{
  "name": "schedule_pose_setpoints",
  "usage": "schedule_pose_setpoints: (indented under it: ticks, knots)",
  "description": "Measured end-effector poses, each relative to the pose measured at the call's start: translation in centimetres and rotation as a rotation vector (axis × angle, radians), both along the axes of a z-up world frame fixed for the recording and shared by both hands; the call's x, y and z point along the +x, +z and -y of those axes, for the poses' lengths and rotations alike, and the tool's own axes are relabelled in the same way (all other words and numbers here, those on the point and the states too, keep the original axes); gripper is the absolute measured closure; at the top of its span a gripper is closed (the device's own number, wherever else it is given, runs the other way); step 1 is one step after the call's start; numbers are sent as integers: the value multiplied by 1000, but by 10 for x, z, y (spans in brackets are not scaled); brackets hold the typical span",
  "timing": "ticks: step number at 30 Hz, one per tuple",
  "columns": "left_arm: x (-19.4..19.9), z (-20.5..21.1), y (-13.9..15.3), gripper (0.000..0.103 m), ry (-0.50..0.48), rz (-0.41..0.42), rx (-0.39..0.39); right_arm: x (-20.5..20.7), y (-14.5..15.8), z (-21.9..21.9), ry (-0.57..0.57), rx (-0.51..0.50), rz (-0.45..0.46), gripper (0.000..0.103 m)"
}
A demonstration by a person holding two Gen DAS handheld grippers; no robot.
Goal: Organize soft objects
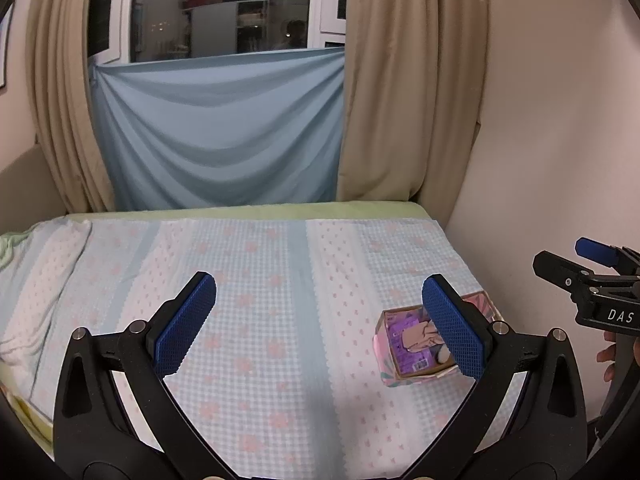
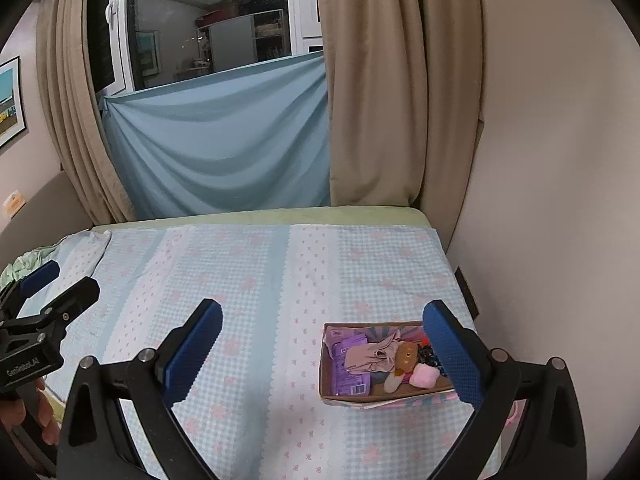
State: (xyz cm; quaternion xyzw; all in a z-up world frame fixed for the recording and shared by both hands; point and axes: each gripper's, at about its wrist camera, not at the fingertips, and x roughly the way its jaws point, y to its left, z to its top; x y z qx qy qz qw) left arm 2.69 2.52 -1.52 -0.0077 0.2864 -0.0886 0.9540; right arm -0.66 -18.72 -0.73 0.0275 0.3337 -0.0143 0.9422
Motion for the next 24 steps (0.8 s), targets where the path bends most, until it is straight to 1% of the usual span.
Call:
schedule_pose_setpoints:
  ticks: [24]
  knots:
    - [-3, -4, 3, 0, 31, 22, -11, 0, 3, 3, -14, -31, 13, 3]
